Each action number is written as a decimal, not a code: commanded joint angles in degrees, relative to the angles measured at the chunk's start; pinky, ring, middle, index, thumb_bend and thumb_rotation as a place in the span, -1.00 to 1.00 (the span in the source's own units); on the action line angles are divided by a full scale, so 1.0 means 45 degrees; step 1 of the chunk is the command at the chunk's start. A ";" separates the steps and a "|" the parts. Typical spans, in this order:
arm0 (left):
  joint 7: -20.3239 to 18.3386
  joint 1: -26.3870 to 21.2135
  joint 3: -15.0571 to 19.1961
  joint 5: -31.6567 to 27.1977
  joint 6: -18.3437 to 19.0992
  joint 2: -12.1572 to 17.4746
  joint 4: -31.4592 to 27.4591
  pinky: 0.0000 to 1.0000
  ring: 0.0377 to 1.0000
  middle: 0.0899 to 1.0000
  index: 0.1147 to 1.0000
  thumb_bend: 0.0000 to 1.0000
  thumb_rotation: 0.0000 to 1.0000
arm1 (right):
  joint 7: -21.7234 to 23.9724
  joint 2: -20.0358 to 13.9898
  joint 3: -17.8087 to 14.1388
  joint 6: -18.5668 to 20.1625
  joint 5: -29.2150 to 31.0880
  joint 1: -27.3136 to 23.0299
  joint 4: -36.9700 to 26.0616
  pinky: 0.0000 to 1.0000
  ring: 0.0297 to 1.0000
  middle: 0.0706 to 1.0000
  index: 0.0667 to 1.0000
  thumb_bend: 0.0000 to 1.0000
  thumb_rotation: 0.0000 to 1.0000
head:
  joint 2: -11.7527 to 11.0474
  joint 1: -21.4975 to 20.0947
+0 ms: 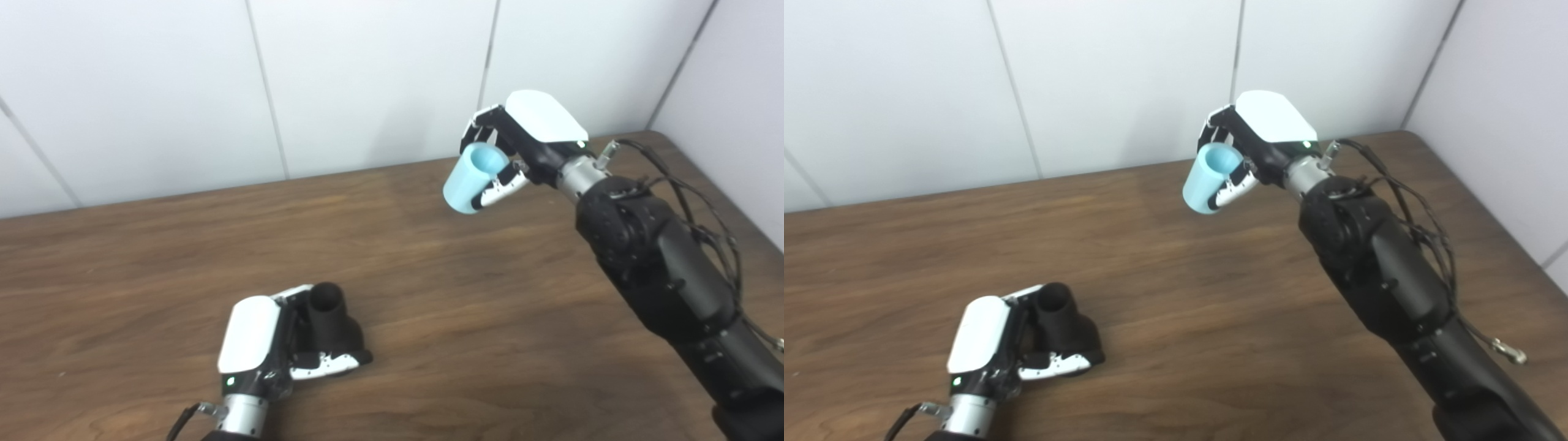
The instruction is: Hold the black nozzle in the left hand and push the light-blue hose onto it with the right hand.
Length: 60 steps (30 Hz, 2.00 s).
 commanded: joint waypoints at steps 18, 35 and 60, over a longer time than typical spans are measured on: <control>-0.0529 0.0581 -0.0665 0.0948 0.1398 -0.0487 0.0654 -0.04 0.02 -0.11 -0.16 0.04 -1.00 | 0.4333 0.2616 0.0066 0.0998 0.0624 -0.1281 -0.4954 -0.29 -0.26 -0.07 -0.04 0.03 -1.00 | 0.0234 0.1828; -0.0475 0.0559 -0.0911 0.1206 0.1842 -0.0701 0.0512 -0.09 -0.01 -0.12 -0.16 0.05 -1.00 | 0.5488 0.3178 0.0042 0.0529 0.0350 -0.0963 -0.5093 -0.35 -0.31 -0.10 0.03 0.02 -1.00 | 0.0572 0.2258; -0.0626 0.0557 -0.1060 0.1095 0.2130 -0.0610 0.0289 -0.07 -0.01 -0.12 -0.16 0.05 -1.00 | 0.4872 0.2939 0.0150 -0.0470 -0.0422 -0.1030 -0.4481 -0.35 -0.30 -0.09 0.02 0.02 -1.00 | 0.0731 0.2137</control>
